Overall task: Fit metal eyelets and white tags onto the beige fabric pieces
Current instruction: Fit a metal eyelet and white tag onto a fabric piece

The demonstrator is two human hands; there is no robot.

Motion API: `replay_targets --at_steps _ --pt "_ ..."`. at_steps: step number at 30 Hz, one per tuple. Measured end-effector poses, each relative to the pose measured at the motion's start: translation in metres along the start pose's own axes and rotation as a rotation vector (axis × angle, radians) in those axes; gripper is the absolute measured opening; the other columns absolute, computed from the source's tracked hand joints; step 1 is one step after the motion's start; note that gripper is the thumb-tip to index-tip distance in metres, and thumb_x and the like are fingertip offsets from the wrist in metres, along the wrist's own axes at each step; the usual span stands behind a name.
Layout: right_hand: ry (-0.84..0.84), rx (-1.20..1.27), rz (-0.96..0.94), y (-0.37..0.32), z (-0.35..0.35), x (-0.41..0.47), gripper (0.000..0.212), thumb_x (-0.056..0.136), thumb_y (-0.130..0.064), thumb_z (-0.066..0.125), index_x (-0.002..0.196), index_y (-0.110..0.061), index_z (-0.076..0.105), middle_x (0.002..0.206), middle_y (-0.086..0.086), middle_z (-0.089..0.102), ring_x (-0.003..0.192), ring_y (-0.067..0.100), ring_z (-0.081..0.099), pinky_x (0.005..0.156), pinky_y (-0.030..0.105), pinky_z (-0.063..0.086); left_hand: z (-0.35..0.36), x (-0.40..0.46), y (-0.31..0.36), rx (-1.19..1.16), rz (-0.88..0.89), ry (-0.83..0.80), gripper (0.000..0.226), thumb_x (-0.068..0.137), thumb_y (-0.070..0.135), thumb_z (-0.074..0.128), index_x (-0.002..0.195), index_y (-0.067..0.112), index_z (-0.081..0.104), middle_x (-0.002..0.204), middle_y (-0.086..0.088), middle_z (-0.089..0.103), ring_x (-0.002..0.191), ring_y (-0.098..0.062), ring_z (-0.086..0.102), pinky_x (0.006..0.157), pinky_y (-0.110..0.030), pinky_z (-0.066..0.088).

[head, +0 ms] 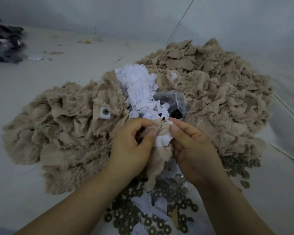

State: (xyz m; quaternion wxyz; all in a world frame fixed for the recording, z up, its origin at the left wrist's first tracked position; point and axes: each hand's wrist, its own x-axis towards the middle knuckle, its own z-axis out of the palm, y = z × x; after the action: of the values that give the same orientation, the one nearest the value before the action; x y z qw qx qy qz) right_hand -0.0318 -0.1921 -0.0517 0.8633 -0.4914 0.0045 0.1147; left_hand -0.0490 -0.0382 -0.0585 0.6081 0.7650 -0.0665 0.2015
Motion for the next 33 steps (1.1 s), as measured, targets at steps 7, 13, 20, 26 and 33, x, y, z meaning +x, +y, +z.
replay_targets --at_steps 7,13,20,26,33 --pt "-0.033 -0.005 -0.047 0.001 0.005 -0.003 0.041 0.08 -0.02 0.065 0.12 -0.017 0.065 0.11 0.015 0.074 0.101 0.027 0.073 0.074 0.027 0.059 -0.005 0.001 0.005 -0.042 0.054 0.02 0.024 0.089 0.016 0.063 0.112 0.023 0.065 0.103 0.011 0.065 0.1 -0.01 0.065 0.084 -0.025 0.054" --pt "-0.047 -0.165 -0.139 0.004 0.012 -0.008 0.046 0.078 -0.021 0.072 0.123 -0.025 0.067 0.097 0.027 0.073 0.097 0.032 0.073 0.076 0.032 0.06 -0.008 0.003 0.01 0.046 0.108 0.014 0.028 0.085 0.021 0.07 0.111 0.028 0.068 0.108 0.01 0.068 0.104 -0.007 0.064 0.091 -0.028 0.052" --pt "-0.06 -0.338 -0.208 0.004 0.014 -0.014 0.04 0.084 -0.016 0.068 0.123 -0.024 0.065 0.085 0.014 0.077 0.084 0.025 0.076 0.073 0.027 0.06 -0.025 0.01 0.016 0.134 0.219 0.206 0.03 0.09 -0.011 0.058 0.094 0.015 0.073 0.093 0.011 0.067 0.089 -0.001 0.063 0.08 -0.014 0.048" --pt "-0.053 -0.594 -0.246 0.011 0.017 -0.011 0.02 0.094 0.0 0.061 0.105 -0.014 0.07 0.077 0.003 0.077 0.074 0.016 0.075 0.065 0.019 0.056 -0.069 0.032 0.026 0.59 0.582 0.319 0.026 0.087 -0.006 0.046 0.092 -0.001 0.072 0.09 -0.01 0.055 0.083 -0.015 0.048 0.07 -0.019 0.037" --pt "0.101 -0.959 -0.389 0.022 0.015 0.002 0.025 0.091 -0.011 0.067 0.087 -0.036 0.069 0.068 -0.014 0.073 0.06 0.004 0.07 0.06 0.029 0.061 -0.06 0.029 -0.025 1.334 0.049 -0.298 0.008 0.07 0.005 0.064 0.075 0.01 0.067 0.084 -0.01 0.064 0.092 -0.035 0.057 0.077 -0.044 0.045"
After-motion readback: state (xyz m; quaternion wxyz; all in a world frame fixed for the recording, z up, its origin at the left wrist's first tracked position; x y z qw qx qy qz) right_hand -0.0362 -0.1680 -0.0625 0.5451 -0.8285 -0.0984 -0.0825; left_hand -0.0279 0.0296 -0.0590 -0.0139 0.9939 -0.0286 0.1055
